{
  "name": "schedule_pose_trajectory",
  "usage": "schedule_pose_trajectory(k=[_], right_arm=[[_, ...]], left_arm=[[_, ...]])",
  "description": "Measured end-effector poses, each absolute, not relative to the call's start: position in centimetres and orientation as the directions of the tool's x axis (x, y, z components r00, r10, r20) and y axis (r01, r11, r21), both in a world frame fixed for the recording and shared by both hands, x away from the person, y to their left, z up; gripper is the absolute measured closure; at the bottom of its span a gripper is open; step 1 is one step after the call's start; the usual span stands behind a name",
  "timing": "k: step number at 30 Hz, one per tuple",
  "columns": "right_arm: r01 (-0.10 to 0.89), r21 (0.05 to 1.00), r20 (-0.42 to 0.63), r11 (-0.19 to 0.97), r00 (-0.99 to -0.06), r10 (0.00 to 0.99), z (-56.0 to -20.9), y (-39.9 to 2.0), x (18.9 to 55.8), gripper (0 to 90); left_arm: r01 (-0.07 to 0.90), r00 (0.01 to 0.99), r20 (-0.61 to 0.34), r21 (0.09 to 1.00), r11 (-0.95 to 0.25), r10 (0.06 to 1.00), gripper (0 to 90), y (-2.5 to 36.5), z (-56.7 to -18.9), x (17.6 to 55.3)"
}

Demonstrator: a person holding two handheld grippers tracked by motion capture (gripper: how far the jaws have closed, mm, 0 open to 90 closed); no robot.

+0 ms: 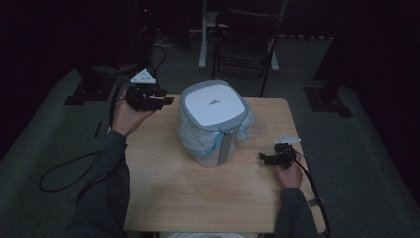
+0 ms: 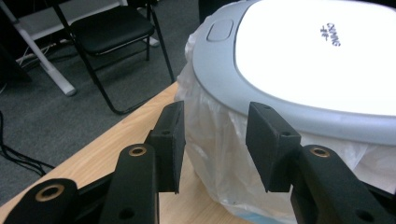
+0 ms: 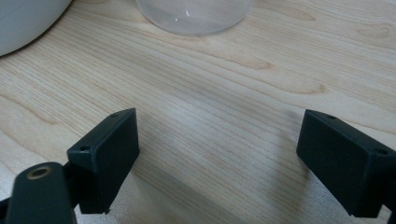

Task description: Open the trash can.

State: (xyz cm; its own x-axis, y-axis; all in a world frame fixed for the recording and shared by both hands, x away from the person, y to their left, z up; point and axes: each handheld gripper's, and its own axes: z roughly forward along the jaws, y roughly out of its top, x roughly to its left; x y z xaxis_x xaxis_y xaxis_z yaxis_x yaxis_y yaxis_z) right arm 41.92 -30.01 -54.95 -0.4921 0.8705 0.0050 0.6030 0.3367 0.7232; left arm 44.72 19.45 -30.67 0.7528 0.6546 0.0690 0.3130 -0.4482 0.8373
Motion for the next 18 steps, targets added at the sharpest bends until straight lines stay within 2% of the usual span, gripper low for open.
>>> schedule_pose_trajectory(k=[18], right_arm=[[0.603,0.723,0.005,0.336,-0.492,0.871,-55.0,-30.0,41.9,12.1]], left_arm=[[0.274,0.779,0.090,0.841,-0.467,0.620,58.8,17.4,-28.1,45.7]])
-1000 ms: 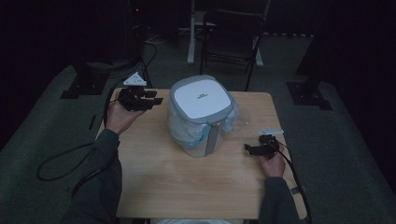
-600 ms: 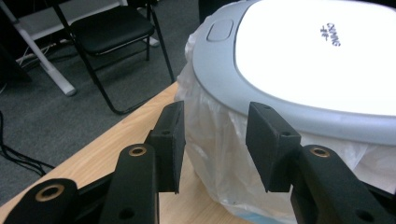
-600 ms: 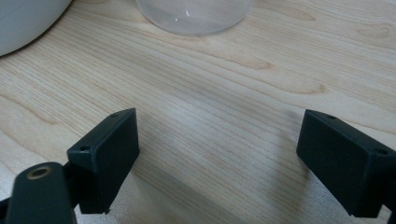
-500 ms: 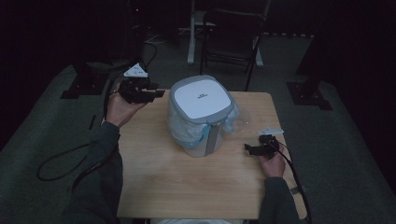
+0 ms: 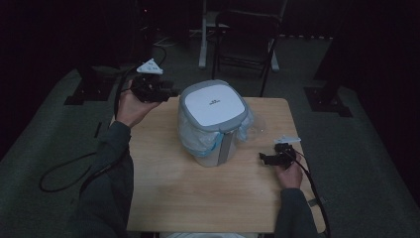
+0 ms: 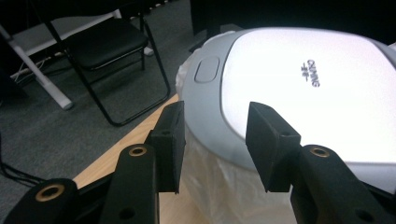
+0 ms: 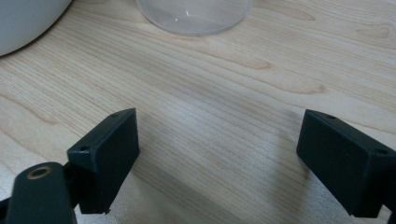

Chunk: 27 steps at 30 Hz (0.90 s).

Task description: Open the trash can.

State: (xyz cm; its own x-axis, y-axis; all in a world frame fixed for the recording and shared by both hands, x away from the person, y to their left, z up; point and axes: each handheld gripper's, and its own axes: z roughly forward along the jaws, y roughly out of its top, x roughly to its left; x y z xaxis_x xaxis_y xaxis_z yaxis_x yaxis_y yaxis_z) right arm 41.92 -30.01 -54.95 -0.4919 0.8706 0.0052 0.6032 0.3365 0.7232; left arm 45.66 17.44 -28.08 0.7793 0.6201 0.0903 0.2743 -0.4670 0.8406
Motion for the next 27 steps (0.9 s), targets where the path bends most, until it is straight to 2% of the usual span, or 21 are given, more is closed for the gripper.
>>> schedule_pose_trajectory(k=[15,27], right_arm=[[0.603,0.723,0.005,0.337,-0.492,0.870,-55.0,-30.0,41.9,12.2],[0.603,0.723,0.004,0.338,-0.493,0.870,-55.0,-30.0,41.9,12.1]], left_arm=[[0.277,0.807,0.084,0.821,-0.500,0.585,65.3,15.5,-27.5,47.6],[0.275,0.837,0.039,0.832,-0.481,0.547,70.6,13.7,-28.2,49.8]])
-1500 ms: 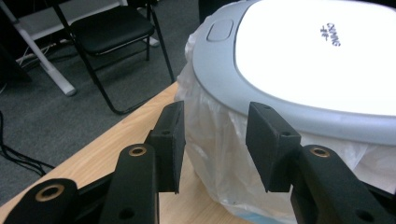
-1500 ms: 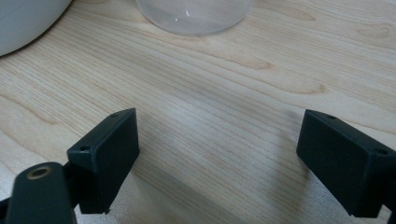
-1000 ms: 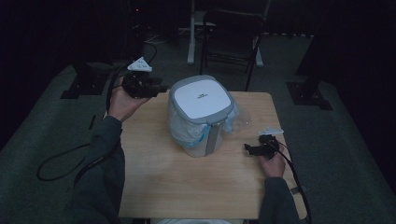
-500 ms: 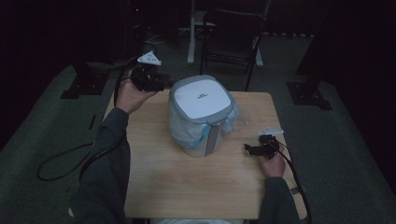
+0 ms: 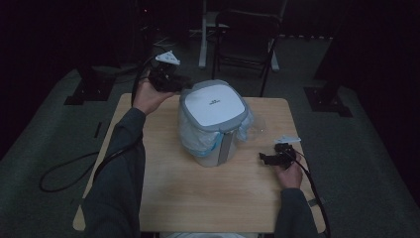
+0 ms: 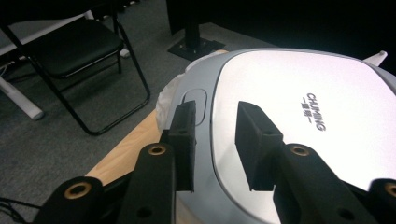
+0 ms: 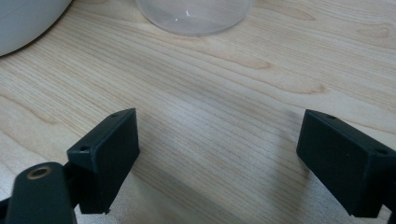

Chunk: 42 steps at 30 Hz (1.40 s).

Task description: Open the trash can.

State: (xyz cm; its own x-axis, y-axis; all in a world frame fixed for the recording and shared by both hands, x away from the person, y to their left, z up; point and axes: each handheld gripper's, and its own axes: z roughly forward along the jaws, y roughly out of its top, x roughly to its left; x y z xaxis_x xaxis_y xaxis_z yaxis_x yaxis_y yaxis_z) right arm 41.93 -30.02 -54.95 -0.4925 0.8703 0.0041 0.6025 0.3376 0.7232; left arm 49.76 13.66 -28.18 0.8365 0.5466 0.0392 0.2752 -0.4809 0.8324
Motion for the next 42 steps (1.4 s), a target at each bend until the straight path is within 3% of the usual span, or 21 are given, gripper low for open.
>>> schedule_pose_trajectory(k=[15,23,33,37,42], right_arm=[[0.603,0.723,0.006,0.337,-0.493,0.870,-55.0,-30.0,41.9,12.1],[0.603,0.723,0.006,0.337,-0.493,0.870,-55.0,-30.0,41.9,12.1],[0.602,0.724,0.005,0.337,-0.493,0.870,-55.0,-30.0,41.9,12.1],[0.603,0.723,0.006,0.337,-0.493,0.870,-54.9,-30.0,41.9,12.2],[0.603,0.723,0.006,0.337,-0.493,0.870,-55.0,-30.0,41.9,12.1]], left_arm=[[0.323,0.823,-0.004,0.825,-0.463,0.568,90.0,12.4,-29.7,52.1],[0.346,0.821,-0.019,0.812,-0.471,0.570,90.0,11.7,-30.5,53.1],[0.398,0.810,-0.110,0.824,-0.403,0.575,90.0,12.7,-31.2,54.0],[0.386,0.816,-0.091,0.821,-0.421,0.571,90.0,12.4,-30.8,53.7],[0.371,0.818,-0.074,0.826,-0.425,0.571,77.9,13.2,-30.6,52.8]])
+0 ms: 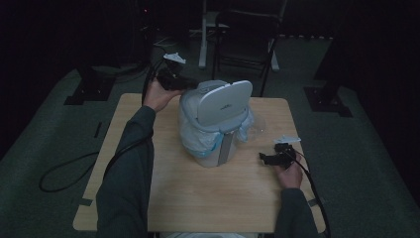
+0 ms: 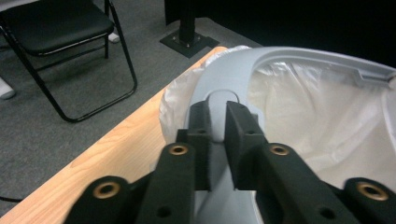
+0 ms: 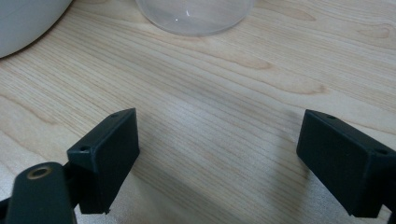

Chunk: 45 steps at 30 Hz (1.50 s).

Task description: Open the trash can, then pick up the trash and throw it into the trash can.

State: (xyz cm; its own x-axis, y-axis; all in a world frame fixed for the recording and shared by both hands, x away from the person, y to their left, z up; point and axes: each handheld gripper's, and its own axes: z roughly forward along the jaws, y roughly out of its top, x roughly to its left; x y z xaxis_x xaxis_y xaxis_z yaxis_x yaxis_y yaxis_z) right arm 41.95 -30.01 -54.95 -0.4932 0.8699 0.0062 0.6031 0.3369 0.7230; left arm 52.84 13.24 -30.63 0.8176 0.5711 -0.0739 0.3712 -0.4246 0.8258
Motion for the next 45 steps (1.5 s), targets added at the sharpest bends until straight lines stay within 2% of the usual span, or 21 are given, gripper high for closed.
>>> schedule_pose_trajectory(k=[7,11,17,25,29,31,34,35,36,37,40,45], right_arm=[[0.603,0.723,0.005,0.338,-0.493,0.870,-54.9,-30.0,41.9,12.2],[0.603,0.723,0.005,0.337,-0.493,0.870,-55.0,-30.0,41.9,12.2],[0.602,0.723,0.005,0.340,-0.496,0.868,-55.0,-30.0,41.9,12.6],[0.583,0.737,0.007,0.342,-0.512,0.859,-54.9,-29.7,41.4,24.4],[0.590,0.736,0.008,0.332,-0.498,0.867,-54.6,-29.6,41.2,45.1],[0.598,0.730,0.017,0.329,-0.498,0.867,-54.3,-29.6,41.2,59.8],[0.580,0.746,0.021,0.328,-0.513,0.858,-53.7,-29.2,41.2,70.3],[0.580,0.746,0.021,0.328,-0.513,0.858,-53.7,-29.2,41.2,70.3],[0.568,0.754,0.015,0.330,-0.517,0.856,-53.3,-29.0,41.2,73.3],[0.541,0.777,0.006,0.321,-0.516,0.856,-52.5,-28.5,41.3,79.9],[0.515,0.800,-0.004,0.307,-0.508,0.862,-51.4,-27.7,41.6,85.0],[0.484,0.830,-0.009,0.277,-0.485,0.874,-49.9,-26.8,42.3,87.6]], left_arm=[[0.362,0.792,-0.102,0.872,-0.328,0.602,67.4,17.4,-30.4,51.1],[0.339,0.776,-0.093,0.896,-0.288,0.624,64.1,20.1,-31.8,49.4],[0.344,0.725,-0.058,0.894,-0.288,0.686,59.8,23.7,-34.5,47.5],[0.409,0.665,-0.044,0.856,-0.315,0.746,50.1,25.5,-40.2,45.3],[0.431,0.649,-0.069,0.854,-0.291,0.757,48.0,26.0,-44.1,43.5],[0.441,0.643,-0.082,0.853,-0.280,0.761,47.4,26.1,-45.8,42.7],[0.473,0.624,-0.106,0.840,-0.266,0.774,46.6,26.1,-48.8,41.5],[0.473,0.624,-0.106,0.840,-0.266,0.774,45.9,26.1,-48.8,41.5],[0.506,0.617,-0.148,0.827,-0.246,0.773,45.9,26.0,-50.7,40.9],[0.518,0.616,-0.151,0.817,-0.252,0.773,45.4,25.8,-51.4,40.8],[0.541,0.611,-0.163,0.801,-0.258,0.775,44.2,25.6,-53.0,40.6],[0.562,0.590,-0.174,0.789,-0.247,0.788,42.9,25.6,-54.1,40.6]])
